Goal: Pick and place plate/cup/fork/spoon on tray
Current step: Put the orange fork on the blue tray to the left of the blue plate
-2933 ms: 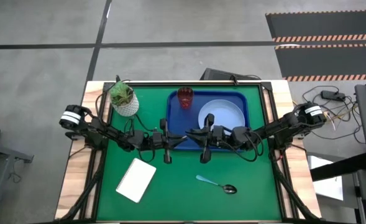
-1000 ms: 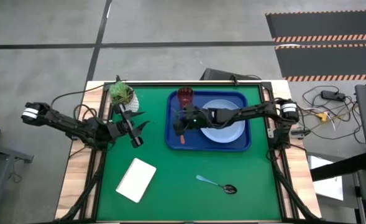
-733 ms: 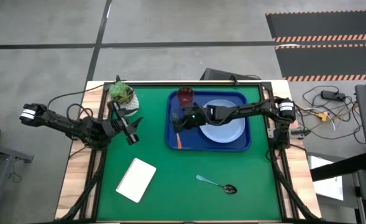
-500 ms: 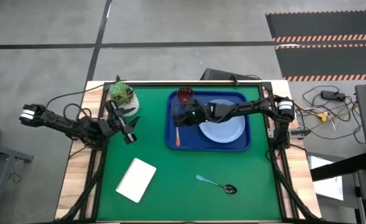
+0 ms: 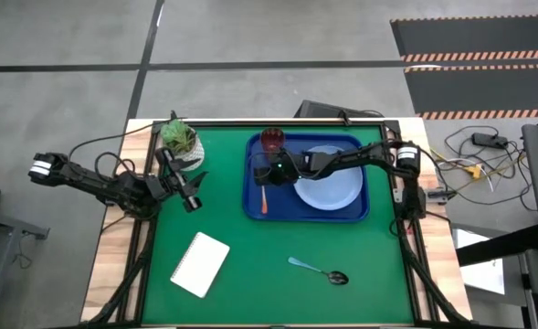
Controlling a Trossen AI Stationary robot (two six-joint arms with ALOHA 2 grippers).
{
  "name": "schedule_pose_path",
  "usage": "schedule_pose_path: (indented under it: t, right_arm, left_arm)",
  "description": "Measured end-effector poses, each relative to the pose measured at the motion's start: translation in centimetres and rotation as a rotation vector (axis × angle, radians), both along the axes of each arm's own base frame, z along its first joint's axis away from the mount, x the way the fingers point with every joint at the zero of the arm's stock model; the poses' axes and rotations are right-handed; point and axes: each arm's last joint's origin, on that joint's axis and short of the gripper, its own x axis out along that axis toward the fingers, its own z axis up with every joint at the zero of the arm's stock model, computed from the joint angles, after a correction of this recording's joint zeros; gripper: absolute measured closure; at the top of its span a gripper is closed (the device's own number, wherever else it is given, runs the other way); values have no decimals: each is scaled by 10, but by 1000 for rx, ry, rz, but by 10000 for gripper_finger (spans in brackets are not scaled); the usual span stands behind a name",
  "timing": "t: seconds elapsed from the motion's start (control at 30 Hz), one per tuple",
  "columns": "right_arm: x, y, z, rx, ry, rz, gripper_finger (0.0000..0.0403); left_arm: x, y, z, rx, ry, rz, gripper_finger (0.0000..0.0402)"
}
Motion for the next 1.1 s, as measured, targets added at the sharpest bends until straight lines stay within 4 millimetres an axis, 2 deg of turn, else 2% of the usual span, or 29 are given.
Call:
schedule_pose_path:
  t: [0.17,0.53,0.7,0.8,0.93,1.1]
  right_arm:
    - [-1,-4,0,-18,9,0,380]
    - [-2,-7,5,-20,33,3,313]
    - [2,-9,17,-26,35,61,295]
    - [3,-8,30,-44,30,123,290]
    - [0,5,54,-119,34,237,289]
    - [-14,44,75,-290,81,374,291]
  left_arm:
    - [0,0,0,0,-1,0,256]
    - [0,0,0,0,0,0,256]
    - [0,0,0,1,2,0,256]
    - [2,0,-1,-6,14,12,256]
    - [7,1,-3,-40,75,75,261]
    - [24,-1,0,-45,299,126,302]
